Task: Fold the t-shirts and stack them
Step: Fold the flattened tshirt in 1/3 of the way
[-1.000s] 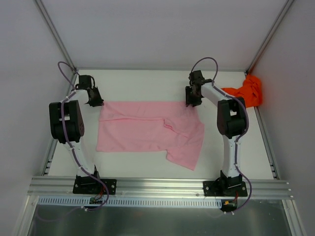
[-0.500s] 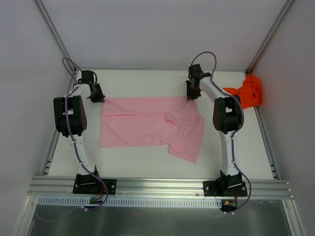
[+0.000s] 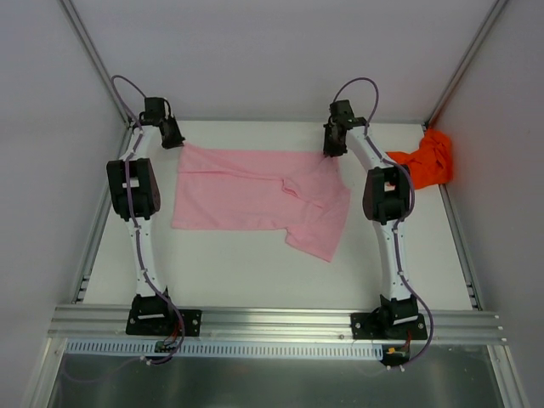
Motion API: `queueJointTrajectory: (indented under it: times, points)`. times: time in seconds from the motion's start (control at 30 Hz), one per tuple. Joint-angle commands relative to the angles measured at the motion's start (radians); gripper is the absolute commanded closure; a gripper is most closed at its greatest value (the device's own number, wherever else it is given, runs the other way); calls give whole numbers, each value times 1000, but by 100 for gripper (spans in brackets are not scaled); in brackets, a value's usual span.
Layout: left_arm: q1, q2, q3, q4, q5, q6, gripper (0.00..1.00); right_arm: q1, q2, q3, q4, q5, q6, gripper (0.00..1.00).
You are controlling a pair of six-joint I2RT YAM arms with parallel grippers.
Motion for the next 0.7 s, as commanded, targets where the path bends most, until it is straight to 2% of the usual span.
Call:
queueJointTrajectory:
  times: [0.0,0.07,0.1,0.13,0.17,0.2,0.23,0.27,0.3,0.33,0.37,0.4,0.53,0.63,0.67]
  points:
    - [-5,30,105,-12,-2,-19,100,-10,29,98,71,0,16,76]
    - [-5,36,113,5,3,-11,100,-9,35,108,111,-8,5,74]
    - [-5,36,116,15,7,-8,98,-10,35,121,120,-12,-2,68]
    - [-5,32,118,14,13,-7,82,-13,32,134,131,-30,-10,64]
    - [-3,26,121,8,15,-6,75,-14,28,147,130,-31,-16,59]
    - [-5,16,119,2,15,-3,68,-12,17,155,128,-31,-19,39]
    - [-5,-11,116,-12,14,-3,58,-14,5,155,128,-31,-22,31]
    - [-5,-31,101,-15,7,3,52,-14,-17,154,128,-60,-28,23]
    - [-5,-52,90,-20,-5,6,47,-14,-59,152,130,-69,-39,10]
    - [-5,-78,79,-21,-16,6,39,-14,-86,151,122,-77,-45,4]
    - [-3,-138,46,-18,-28,7,22,-14,-113,148,118,-86,-50,1]
    - [-5,-172,23,-15,-57,4,1,-14,-177,138,113,-87,-51,3]
    - [-5,-377,-94,15,-89,3,1,-14,-357,47,107,-97,-61,3]
    - [-5,-485,-242,0,-79,-32,1,-12,-500,-100,88,-97,-77,3]
    - [-5,-510,-285,8,-74,-37,1,-10,-535,-206,88,-92,-82,3]
